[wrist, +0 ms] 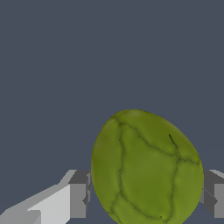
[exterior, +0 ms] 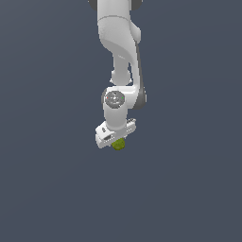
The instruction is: Pick up the object and move it to a goal position.
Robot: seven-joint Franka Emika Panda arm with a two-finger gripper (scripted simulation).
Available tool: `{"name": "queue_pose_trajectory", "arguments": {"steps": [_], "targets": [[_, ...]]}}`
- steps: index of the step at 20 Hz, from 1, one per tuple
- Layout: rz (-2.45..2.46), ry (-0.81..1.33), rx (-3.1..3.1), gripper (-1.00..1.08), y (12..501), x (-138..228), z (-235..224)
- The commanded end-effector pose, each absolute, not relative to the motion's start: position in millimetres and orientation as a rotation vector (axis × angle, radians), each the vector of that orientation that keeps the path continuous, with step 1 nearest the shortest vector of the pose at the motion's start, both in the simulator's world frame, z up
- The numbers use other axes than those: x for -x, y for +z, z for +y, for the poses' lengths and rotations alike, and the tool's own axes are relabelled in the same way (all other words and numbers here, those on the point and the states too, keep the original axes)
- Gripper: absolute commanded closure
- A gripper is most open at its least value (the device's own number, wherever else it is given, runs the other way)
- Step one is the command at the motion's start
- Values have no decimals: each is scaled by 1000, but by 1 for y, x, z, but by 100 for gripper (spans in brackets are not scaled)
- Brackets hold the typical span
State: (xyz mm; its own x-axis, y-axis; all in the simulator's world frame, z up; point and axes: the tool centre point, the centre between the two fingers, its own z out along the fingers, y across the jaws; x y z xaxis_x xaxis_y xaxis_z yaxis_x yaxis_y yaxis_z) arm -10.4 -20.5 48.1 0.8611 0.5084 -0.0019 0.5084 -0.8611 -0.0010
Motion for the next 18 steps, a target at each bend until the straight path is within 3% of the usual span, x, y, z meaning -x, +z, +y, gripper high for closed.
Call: {"name": "queue_pose_trajectory", "arguments": {"steps": [1, 10, 18], "targets": [[-827, 0, 3031, 108, 52, 12, -52], [-827, 0, 3031, 108, 60, 15, -155], [-827, 0, 3031, 108, 63, 14, -197]]}}
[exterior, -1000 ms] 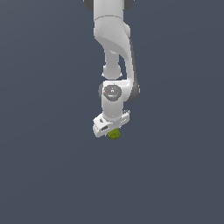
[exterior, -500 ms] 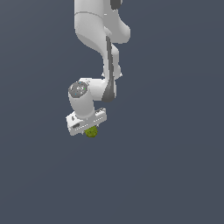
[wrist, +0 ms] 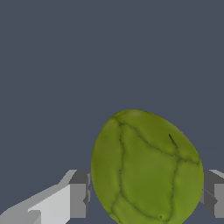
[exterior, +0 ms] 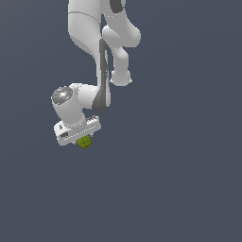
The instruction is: Pick up the object and move it to a goal position.
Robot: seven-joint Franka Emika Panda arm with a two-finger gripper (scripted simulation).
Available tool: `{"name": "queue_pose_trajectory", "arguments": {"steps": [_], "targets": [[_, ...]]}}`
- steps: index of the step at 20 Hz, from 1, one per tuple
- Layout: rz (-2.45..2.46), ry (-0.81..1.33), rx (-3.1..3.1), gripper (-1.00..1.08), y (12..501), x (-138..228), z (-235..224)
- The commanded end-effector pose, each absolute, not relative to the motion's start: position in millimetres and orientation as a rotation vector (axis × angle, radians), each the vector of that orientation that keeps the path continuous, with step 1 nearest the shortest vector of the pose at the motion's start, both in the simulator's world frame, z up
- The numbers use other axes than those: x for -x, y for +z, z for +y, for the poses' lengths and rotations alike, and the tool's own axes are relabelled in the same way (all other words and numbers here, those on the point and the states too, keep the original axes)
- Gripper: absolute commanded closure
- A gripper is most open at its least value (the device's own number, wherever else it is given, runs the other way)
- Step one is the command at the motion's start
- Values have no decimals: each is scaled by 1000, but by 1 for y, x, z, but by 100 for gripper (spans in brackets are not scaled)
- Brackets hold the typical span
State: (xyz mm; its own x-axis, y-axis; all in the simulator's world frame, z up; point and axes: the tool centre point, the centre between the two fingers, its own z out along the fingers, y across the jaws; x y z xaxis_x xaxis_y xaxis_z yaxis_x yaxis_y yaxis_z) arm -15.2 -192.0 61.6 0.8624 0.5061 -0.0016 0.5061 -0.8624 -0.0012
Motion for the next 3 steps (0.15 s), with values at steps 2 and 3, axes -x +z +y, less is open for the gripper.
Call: {"name": "queue_pose_trajectory", "arguments": {"steps": [2, 3], "targets": [[-827, 0, 3031, 108, 63, 13, -199], [-827, 0, 3031, 108, 63, 13, -199]]}}
